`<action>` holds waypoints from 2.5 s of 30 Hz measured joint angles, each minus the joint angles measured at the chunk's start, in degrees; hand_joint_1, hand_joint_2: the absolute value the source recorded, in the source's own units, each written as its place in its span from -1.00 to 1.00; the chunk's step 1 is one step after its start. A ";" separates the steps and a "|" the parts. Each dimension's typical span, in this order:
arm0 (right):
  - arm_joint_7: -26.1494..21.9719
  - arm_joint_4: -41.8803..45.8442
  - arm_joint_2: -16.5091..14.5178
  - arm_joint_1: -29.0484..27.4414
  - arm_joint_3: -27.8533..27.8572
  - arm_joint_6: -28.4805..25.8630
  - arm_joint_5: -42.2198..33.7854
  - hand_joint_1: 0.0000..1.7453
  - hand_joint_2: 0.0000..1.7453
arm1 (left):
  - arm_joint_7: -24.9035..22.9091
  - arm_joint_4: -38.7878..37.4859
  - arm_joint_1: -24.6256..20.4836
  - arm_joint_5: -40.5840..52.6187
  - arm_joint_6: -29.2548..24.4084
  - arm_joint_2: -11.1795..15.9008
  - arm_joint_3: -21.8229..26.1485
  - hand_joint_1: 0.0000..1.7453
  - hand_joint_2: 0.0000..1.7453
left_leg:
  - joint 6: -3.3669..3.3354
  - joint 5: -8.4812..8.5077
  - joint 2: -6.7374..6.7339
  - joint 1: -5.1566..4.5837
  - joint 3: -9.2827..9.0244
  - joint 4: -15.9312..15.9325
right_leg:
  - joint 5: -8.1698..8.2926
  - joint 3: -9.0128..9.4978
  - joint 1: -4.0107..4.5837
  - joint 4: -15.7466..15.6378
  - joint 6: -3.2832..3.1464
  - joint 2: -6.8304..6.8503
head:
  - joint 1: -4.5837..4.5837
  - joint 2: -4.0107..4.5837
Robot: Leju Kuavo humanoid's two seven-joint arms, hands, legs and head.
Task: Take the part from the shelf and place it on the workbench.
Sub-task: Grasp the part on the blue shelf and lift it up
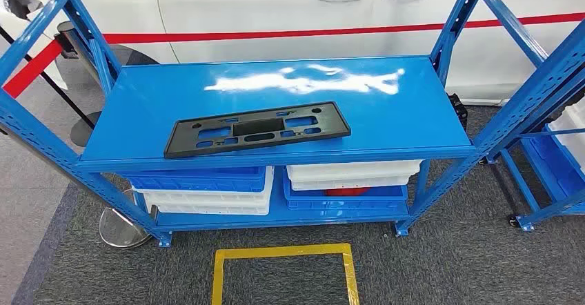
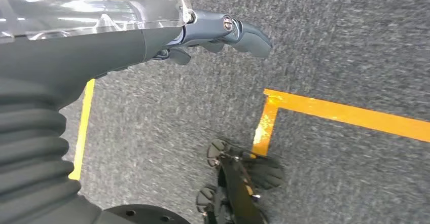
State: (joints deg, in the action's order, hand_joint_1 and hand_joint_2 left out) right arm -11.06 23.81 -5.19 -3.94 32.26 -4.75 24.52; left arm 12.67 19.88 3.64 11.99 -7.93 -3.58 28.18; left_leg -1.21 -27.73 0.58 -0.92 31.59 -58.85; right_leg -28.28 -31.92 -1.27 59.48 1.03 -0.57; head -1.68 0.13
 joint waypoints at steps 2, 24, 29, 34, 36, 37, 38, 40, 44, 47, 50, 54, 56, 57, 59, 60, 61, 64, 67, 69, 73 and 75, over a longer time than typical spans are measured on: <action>-0.89 1.19 -0.34 0.00 0.41 0.52 -0.25 -1.00 1.00 | 0.54 -0.16 -0.16 0.40 0.01 -0.15 0.92 -1.00 -1.00 | 0.00 0.00 0.00 0.00 0.00 0.00 | 0.00 0.00 0.00 0.00 0.00 0.01 | 0.00 0.00; -12.31 39.40 -0.73 -4.07 -8.72 -3.31 -2.45 -1.00 1.00 | 7.33 -2.13 -1.93 6.47 -1.41 -2.43 12.69 -1.00 -1.00 | -0.06 0.04 0.00 -0.03 -0.09 -0.03 | 0.05 0.01 -0.03 -0.03 0.07 0.00 | 0.01 -0.01; -14.27 47.79 0.88 -5.49 -14.34 -7.05 -0.52 -1.00 1.00 | 8.38 -2.41 -2.23 7.81 -2.02 -2.86 14.74 -1.00 -1.00 | -0.06 0.04 0.00 -0.05 -0.07 -0.10 | 0.08 0.00 -0.07 -0.07 0.12 -0.01 | 0.00 0.00; -15.84 55.64 2.76 -7.04 -20.52 -10.58 1.61 -1.00 1.00 | 9.33 -2.81 -2.63 9.07 -2.75 -3.25 16.84 -1.00 -1.00 | -0.09 0.02 0.01 -0.09 0.02 -0.20 | 0.17 -0.01 -0.24 -0.14 0.26 -0.01 | 0.00 0.00; -16.06 58.38 3.59 -7.51 -23.09 -11.81 2.50 -1.00 1.00 | 9.69 -2.98 -2.79 9.55 -2.96 -3.39 17.68 -1.00 -1.00 | -0.18 -0.02 0.01 -0.17 0.08 -0.29 | 0.20 -0.01 -0.31 -0.15 0.32 -0.01 | 0.00 0.00; -16.04 59.58 4.03 -7.69 -24.36 -12.31 2.90 -1.00 1.00 | 9.84 -3.06 -2.87 9.80 -3.04 -3.46 18.05 -1.00 -1.00 | -0.25 -0.05 0.01 -0.22 0.12 -0.36 | 0.22 -0.01 -0.33 -0.15 0.37 -0.01 | 0.00 0.00; -15.94 60.69 4.49 -7.90 -25.59 -12.76 3.28 -1.00 1.00 | 9.98 -3.15 -2.96 10.02 -3.11 -3.54 18.43 -1.00 -1.00 | -0.35 -0.07 0.01 -0.29 0.18 -0.43 | 0.24 -0.01 -0.36 -0.16 0.45 -0.01 | 0.00 0.00; -15.50 63.17 5.55 -8.40 -28.33 -13.69 4.12 -1.00 1.00 | 10.31 -3.33 -3.15 10.54 -3.35 -3.74 19.29 -1.00 -1.00 | -0.61 -0.11 0.01 -0.44 0.32 -0.55 | 0.30 -0.03 -0.46 -0.21 0.72 -0.01 | 0.00 0.00; -13.84 68.18 8.05 -8.86 -35.32 -15.84 6.40 -1.00 1.00 | 11.10 -3.67 -3.52 11.88 -3.82 -4.28 21.21 -1.00 -1.00 | -1.60 0.68 -0.10 -0.05 -0.08 0.67 | -0.24 -0.23 -0.37 0.29 1.45 0.02 | 0.06 0.00; -12.11 70.28 9.43 -8.98 -40.03 -17.26 8.79 -1.00 1.00 | 11.61 -3.90 -3.84 12.81 -4.02 -4.75 22.38 -1.00 -1.00 | -2.11 1.27 -0.23 0.21 -0.28 1.52 | -5.05 -4.32 -0.20 8.77 1.55 0.22 | 0.18 -0.01; -9.96 71.42 10.42 -9.17 -44.35 -19.02 12.52 -1.00 1.00 | 12.00 -4.22 -3.92 13.69 -4.33 -5.07 23.42 -1.00 -1.00 | -2.04 1.19 -0.20 0.14 -0.28 1.42 | -5.89 -7.34 -0.13 14.41 1.53 0.24 | 0.19 0.00; -7.05 72.95 11.28 -9.00 -48.88 -21.35 19.32 -1.00 1.00 | 12.46 -4.61 -4.10 14.87 -4.74 -5.57 24.47 -1.00 -1.00 | -1.29 0.57 -0.07 -0.02 -0.44 0.84 | 0.87 -1.33 0.15 1.32 0.55 0.28 | 0.17 -0.01; -5.77 73.47 11.45 -8.90 -50.68 -22.52 23.09 -1.00 1.00 | 12.68 -4.74 -4.27 15.53 -4.86 -5.72 24.97 -1.00 -1.00 | -0.68 0.39 -0.07 -0.10 -0.28 0.66 | 0.99 -0.66 0.46 -0.52 -0.01 0.25 | 0.15 -0.01; -5.20 73.65 11.47 -8.90 -51.50 -23.14 25.10 -1.00 1.00 | 12.78 -4.79 -4.38 15.87 -4.92 -5.76 25.25 -1.00 -1.00 | -0.38 0.37 -0.07 -0.09 -0.29 0.69 | 1.12 -0.69 0.44 -0.66 -0.28 0.20 | 0.14 -0.01; -4.17 73.91 11.48 -8.81 -53.02 -24.40 29.31 -1.00 1.00 | 13.01 -4.91 -4.54 16.62 -4.99 -5.83 25.79 -1.00 -1.00 | 0.35 -0.35 -0.12 0.01 -0.12 -0.08 | 1.28 -0.49 0.18 -1.07 -0.86 0.29 | 0.11 0.00; -3.73 74.01 11.49 -8.70 -53.76 -25.06 31.50 -1.00 1.00 | 13.13 -4.96 -4.64 16.99 -5.01 -5.84 26.02 -1.00 -1.00 | 0.78 -1.51 -0.15 0.12 0.61 -1.84 | 1.36 -0.38 0.02 -1.26 -1.15 0.39 | 0.08 0.00; -3.32 74.10 11.49 -8.59 -54.50 -25.70 33.67 -1.00 1.00 | 13.24 -5.02 -4.74 17.39 -5.02 -5.85 26.28 -1.00 -1.00 | 1.21 -3.22 -0.18 0.35 1.98 -4.85 | 1.36 -0.30 -0.03 -1.33 -1.35 0.53 | 0.05 0.00; -2.20 74.18 11.49 -8.41 -56.51 -27.38 39.69 -1.00 1.00 | 13.57 -5.24 -4.93 18.48 -5.03 -5.88 27.09 -1.00 -1.00 | 2.17 -7.50 -0.22 1.07 7.20 -15.51 | 1.25 -0.28 -0.06 -1.28 -1.55 0.77 | 0.04 0.00; -1.12 74.18 11.48 -8.17 -58.18 -29.07 45.53 -1.00 1.00 | 13.93 -5.39 -5.00 19.53 -5.05 -5.88 27.66 -1.00 -1.00 | 2.64 -2.91 -0.25 1.70 4.93 -10.06 | 1.00 -0.06 -0.32 -1.05 -1.20 0.68 | 0.04 0.00; -0.46 74.16 11.44 -7.85 -59.09 -30.27 49.63 -1.00 1.00 | 14.18 -5.53 -5.18 20.31 -5.07 -6.00 28.15 -1.00 -1.00 | 2.54 0.09 -0.18 1.80 1.42 -2.47 | 0.74 0.02 -0.35 -0.79 -0.59 0.57 | 0.05 0.00; 1.62 73.41 11.90 -5.85 -60.91 -32.28 56.72 -1.00 1.00 | 14.64 -5.81 -5.55 21.77 -4.96 -6.24 28.87 -1.00 -1.00 | 1.01 0.76 -0.03 1.49 0.50 0.30 | 0.97 -0.02 -0.21 -1.07 0.91 0.42 | 0.09 -0.01; 3.56 72.60 12.87 -4.20 -62.30 -32.98 59.15 -1.00 1.00 | 14.83 -5.89 -5.70 22.40 -4.78 -6.37 29.08 -1.00 -1.00 | 0.07 1.21 -0.12 1.55 0.41 0.83 | -0.22 -0.72 -0.36 0.45 1.43 0.42 | 0.14 -0.01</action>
State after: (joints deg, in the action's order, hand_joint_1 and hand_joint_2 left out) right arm -7.50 96.41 7.68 -8.14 -30.04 -37.74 83.68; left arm 27.50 13.99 -2.06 34.39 -12.71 -9.96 57.26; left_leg -1.13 -26.52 0.46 0.63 32.00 -58.02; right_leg -28.50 -32.64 -1.63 59.93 2.46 -0.14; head -1.54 0.13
